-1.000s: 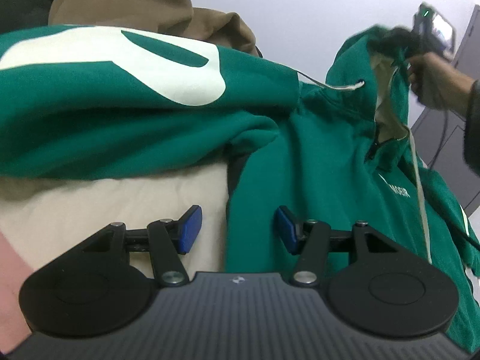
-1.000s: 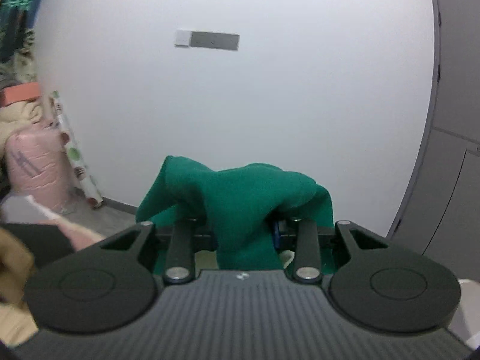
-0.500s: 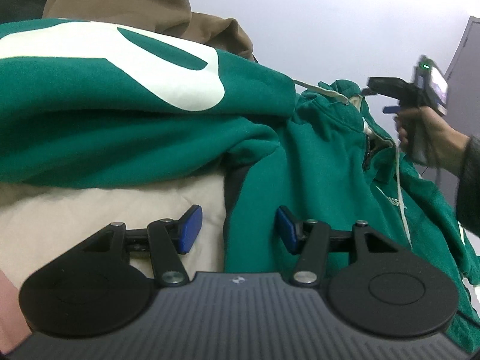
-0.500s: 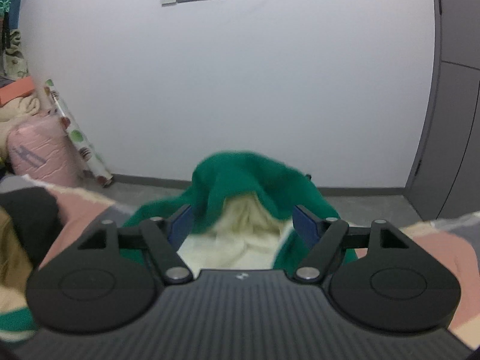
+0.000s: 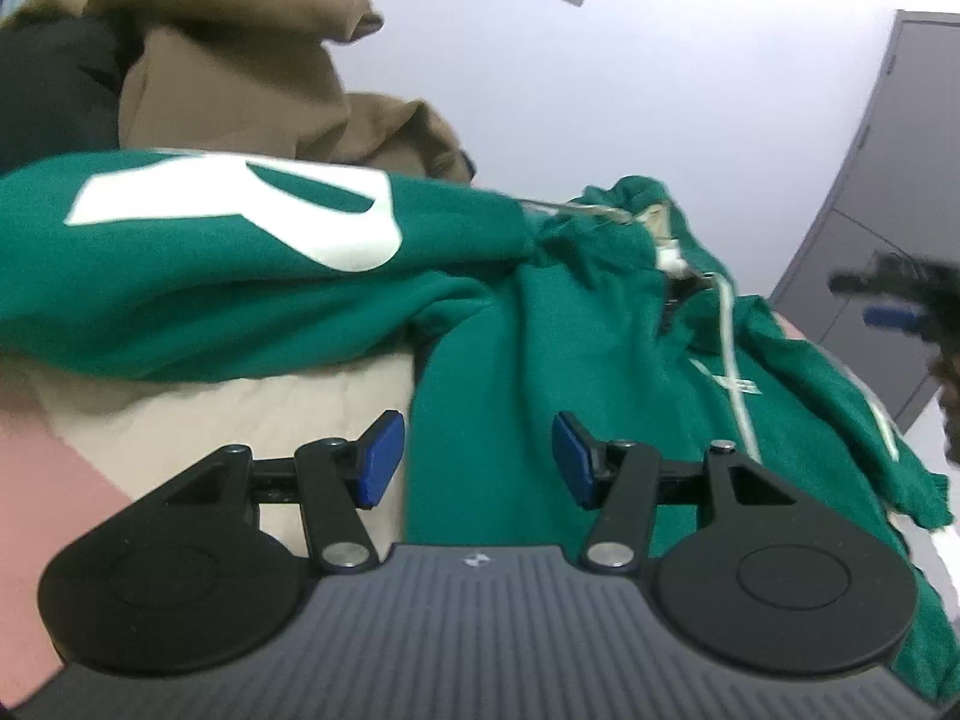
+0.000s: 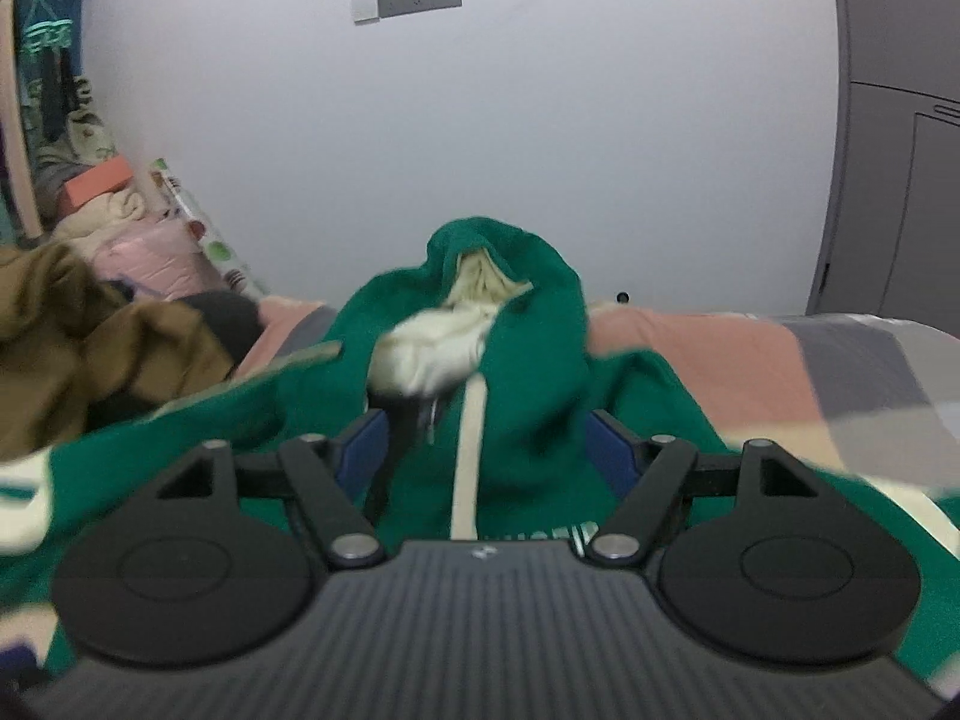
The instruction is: Fold large clothes
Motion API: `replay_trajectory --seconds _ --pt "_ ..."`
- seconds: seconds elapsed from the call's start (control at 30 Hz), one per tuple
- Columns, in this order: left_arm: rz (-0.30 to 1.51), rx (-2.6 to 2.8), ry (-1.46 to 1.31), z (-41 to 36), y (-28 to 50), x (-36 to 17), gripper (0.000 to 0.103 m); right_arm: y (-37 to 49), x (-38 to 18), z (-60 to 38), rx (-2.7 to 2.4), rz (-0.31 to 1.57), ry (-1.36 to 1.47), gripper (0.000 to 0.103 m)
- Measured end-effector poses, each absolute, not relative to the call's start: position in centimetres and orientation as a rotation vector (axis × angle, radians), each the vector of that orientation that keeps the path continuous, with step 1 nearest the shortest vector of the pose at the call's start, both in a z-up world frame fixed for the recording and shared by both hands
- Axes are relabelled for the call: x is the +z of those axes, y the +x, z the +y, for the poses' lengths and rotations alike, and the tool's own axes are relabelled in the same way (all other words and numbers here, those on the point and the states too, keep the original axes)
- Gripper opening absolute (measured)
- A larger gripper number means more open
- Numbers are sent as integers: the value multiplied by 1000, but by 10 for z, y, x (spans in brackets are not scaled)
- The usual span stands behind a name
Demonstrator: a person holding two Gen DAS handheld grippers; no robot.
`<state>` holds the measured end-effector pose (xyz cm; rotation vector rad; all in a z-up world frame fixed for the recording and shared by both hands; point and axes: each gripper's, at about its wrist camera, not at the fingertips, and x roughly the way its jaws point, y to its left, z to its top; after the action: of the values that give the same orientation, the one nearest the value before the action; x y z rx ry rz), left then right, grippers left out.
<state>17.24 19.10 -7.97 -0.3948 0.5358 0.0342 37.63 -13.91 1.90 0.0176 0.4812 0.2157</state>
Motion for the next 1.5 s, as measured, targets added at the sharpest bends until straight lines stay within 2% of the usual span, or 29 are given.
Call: replay_trajectory --seconds 0.2,0.47,0.6,0.7,0.83,1.03,1.17,1.37,1.5 --pt "566 25 -398 182 125 -58 61 271 14 -185 228 534 47 74" --pt "663 25 -460 174 93 -53 61 198 -14 -253 205 689 155 74" --pt "706 30 -513 172 81 -56 61 188 -29 -281 176 752 189 74" --pt "734 29 -583 176 72 -61 62 187 -43 -301 188 788 274 86" --pt "766 55 -635 178 60 -68 68 190 -60 -313 142 815 287 86" --pt "825 60 -682 176 56 -82 70 204 -85 -331 53 907 282 86" --pt "853 33 -746 179 61 -91 70 207 -104 -344 91 999 392 88" --pt "857 -162 -874 176 61 -96 70 195 -96 -350 294 977 599 89" --pt "901 -213 -754 154 59 -91 71 188 -89 -337 428 962 649 88"
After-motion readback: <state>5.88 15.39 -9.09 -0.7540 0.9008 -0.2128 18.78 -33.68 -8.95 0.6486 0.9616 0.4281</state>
